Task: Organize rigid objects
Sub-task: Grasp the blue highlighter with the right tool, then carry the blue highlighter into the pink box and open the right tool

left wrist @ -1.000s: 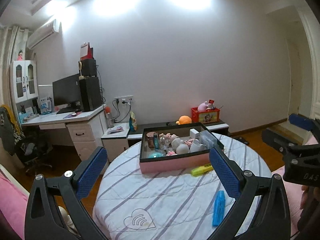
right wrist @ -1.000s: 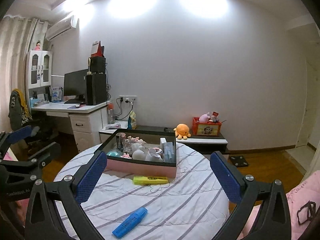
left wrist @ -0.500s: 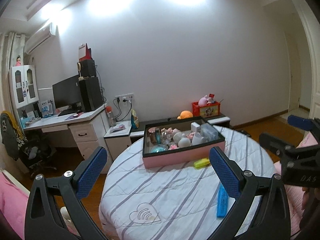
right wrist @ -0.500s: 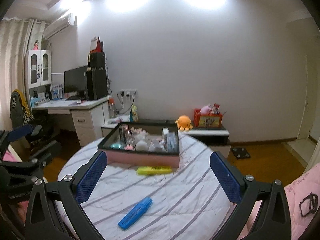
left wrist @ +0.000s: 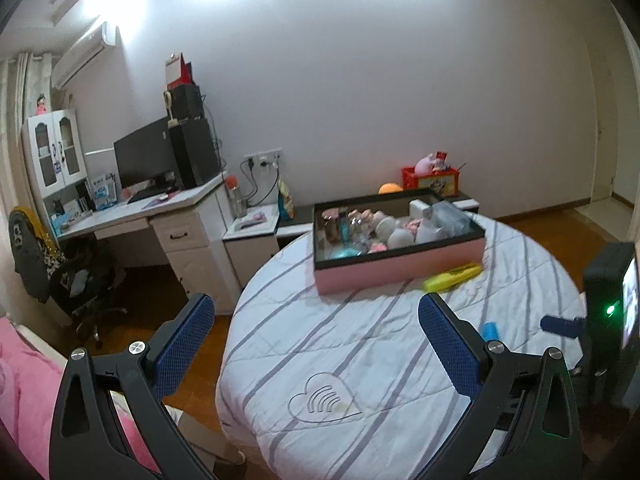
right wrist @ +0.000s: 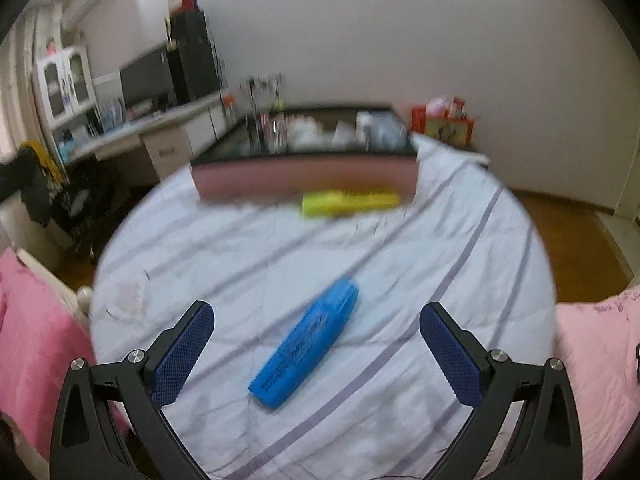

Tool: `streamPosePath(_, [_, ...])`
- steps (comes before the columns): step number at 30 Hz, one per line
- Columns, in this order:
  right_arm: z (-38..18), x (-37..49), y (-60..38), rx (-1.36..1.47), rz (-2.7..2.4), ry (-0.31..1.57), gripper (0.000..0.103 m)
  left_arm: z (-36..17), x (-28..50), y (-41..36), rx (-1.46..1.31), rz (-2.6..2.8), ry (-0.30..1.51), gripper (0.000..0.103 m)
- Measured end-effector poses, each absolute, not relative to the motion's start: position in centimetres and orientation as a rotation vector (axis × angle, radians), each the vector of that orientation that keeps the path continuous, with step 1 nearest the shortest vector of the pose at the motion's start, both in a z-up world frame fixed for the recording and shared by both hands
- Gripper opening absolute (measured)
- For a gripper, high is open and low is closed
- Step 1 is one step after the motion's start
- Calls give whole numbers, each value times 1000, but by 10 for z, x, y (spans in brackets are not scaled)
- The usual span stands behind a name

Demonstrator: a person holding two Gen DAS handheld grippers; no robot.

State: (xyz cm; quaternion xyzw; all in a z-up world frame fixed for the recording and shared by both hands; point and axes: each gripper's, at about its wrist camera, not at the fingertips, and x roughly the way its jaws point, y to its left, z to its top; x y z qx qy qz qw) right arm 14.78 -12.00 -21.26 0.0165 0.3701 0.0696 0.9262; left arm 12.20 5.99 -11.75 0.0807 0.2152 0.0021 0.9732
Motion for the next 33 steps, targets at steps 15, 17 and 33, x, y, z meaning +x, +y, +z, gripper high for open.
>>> streamPosePath(15, [-238, 177, -175, 45, 124, 849, 27, -149, 194, 68, 74, -32, 575, 103])
streamPosePath(17, [-235, 188, -185, 48, 101, 844, 27, -153, 210, 66, 69, -33, 602, 103])
streamPosePath(33, [-227, 301, -250, 11, 30, 869, 27, -188, 372, 62, 77, 20, 761, 103])
